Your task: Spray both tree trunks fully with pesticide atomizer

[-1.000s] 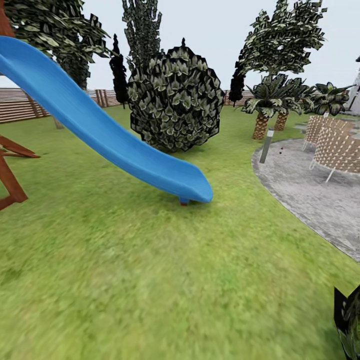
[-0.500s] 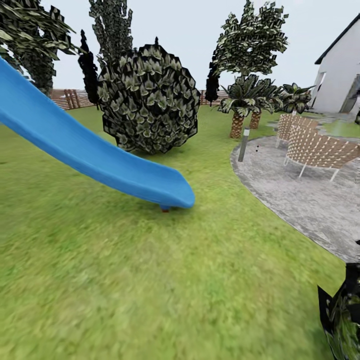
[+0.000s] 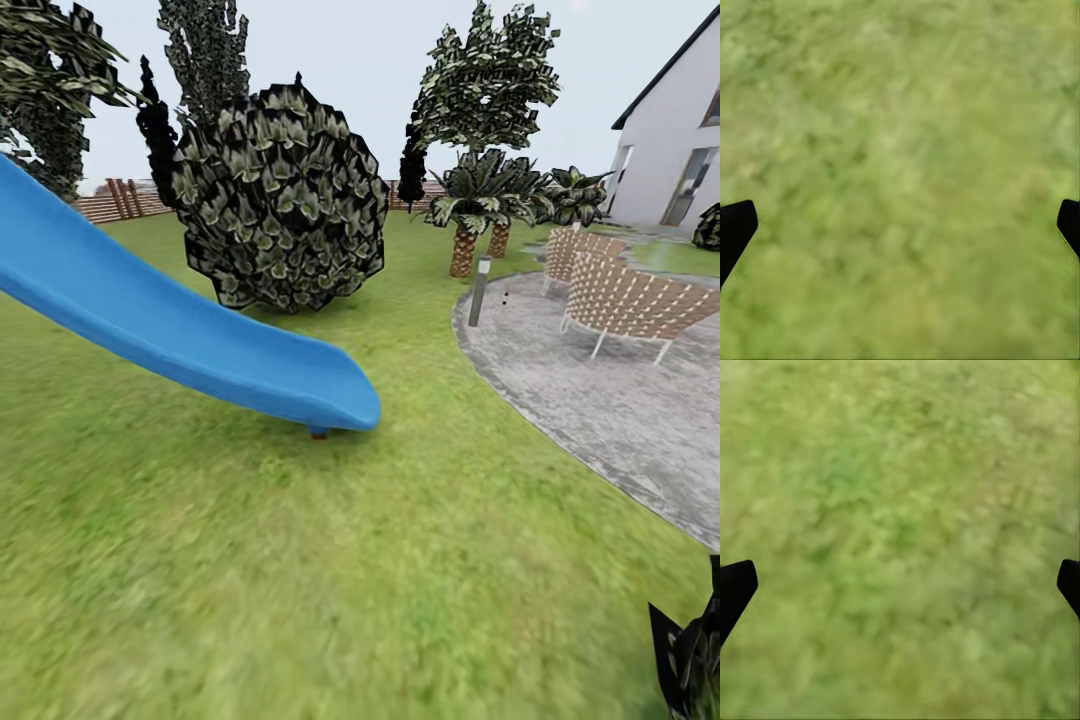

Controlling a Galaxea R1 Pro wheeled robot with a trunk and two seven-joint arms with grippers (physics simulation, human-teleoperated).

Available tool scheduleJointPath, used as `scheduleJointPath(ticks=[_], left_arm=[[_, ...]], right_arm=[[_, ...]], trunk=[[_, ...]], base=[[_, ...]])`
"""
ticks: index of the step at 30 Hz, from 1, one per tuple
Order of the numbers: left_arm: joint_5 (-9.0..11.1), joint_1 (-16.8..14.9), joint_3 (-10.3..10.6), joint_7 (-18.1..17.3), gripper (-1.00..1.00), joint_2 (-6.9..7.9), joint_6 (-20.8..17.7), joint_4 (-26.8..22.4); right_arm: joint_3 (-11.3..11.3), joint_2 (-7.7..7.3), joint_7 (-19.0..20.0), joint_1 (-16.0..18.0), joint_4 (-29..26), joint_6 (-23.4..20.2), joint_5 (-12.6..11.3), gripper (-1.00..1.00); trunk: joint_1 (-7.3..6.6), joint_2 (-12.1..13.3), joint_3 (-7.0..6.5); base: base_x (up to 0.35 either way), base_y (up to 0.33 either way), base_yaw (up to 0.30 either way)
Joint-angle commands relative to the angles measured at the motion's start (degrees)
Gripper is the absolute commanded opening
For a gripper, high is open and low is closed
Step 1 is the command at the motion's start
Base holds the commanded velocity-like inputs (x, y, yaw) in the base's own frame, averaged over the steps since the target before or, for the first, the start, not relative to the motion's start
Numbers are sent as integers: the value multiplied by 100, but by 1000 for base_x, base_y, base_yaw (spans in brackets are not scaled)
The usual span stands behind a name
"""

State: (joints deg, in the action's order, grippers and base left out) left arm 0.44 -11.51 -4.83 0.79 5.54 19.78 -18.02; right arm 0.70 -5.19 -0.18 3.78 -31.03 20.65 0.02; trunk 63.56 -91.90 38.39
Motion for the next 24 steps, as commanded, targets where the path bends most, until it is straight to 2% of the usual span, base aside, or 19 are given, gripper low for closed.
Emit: scheduleJointPath(ticks=[1,24], left_arm=[[0,0,0,0,100,0,0,0],[0,0,0,0,100,0,0,0]], right_arm=[[0,0,0,0,0,0,-1,100],[0,0,0,0,0,0,-1,100]], trunk=[[0,0,0],[0,0,0]], base=[[339,0,0],[339,0,0]])
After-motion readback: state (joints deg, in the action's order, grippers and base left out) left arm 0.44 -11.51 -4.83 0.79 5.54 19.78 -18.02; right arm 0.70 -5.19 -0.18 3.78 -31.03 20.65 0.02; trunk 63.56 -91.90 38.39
